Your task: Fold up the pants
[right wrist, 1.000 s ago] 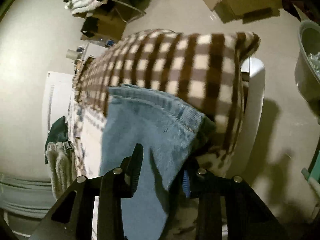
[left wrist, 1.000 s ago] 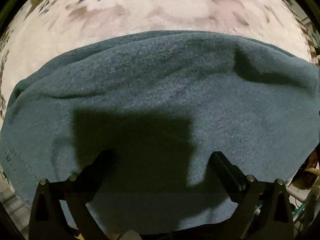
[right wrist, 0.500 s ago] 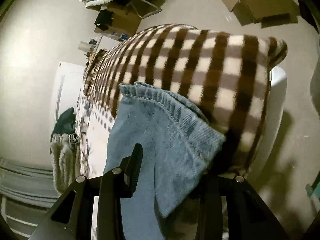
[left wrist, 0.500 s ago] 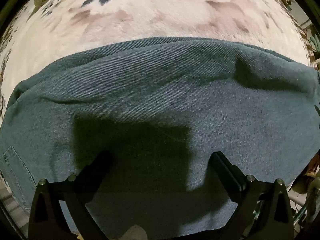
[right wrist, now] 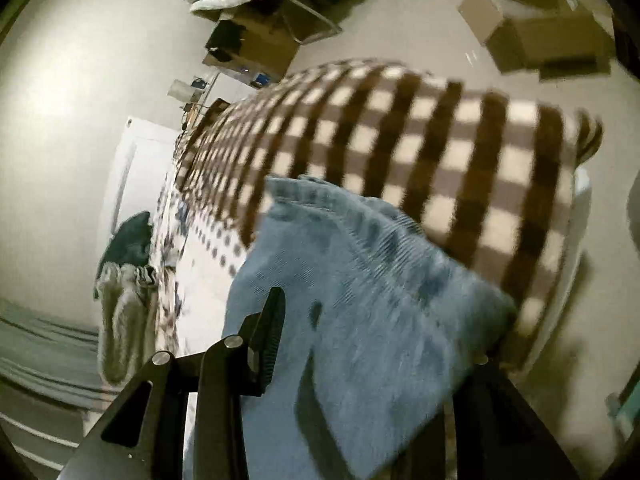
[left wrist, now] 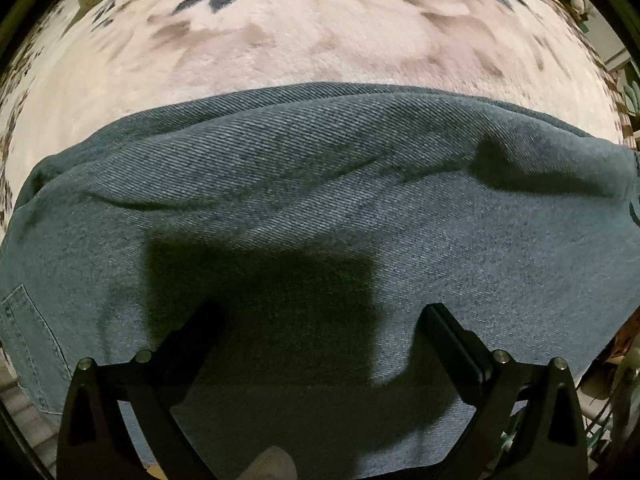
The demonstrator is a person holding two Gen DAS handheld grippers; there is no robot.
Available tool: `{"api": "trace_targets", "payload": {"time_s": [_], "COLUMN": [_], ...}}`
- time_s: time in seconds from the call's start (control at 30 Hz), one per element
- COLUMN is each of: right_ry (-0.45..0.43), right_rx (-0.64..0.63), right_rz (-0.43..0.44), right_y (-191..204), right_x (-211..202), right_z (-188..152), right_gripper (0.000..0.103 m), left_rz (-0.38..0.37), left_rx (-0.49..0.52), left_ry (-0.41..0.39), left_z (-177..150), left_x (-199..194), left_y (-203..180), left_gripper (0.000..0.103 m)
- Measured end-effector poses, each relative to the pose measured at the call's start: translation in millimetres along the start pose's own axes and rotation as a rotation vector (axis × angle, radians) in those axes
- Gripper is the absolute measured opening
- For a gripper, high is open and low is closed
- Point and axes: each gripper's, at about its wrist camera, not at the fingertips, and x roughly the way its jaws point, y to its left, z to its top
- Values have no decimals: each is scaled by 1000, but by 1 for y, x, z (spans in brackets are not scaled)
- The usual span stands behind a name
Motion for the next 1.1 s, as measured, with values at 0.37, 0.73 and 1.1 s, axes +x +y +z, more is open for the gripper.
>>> {"api": "trace_targets", "payload": {"time_s": [0.37,0.73,1.1], "right_ry": [-37,0,311], "right_rx": [-101,-469,-829], "right_rz": [30,111,86], "right_y": [69,236,305], "right_x": [-14,-58,49], "right_z": [-7,-116,-363], "right_gripper": [10,10,10], "left_rz": [-62,-182,-87], "left_rx": [-81,-271,-462], "left_ry": [-34,-189,-171], "left_z": [-1,-30,-126], "left_x": [-24,-133,-135], "left_y": [9,109,263], "left_gripper": [103,103,103]}}
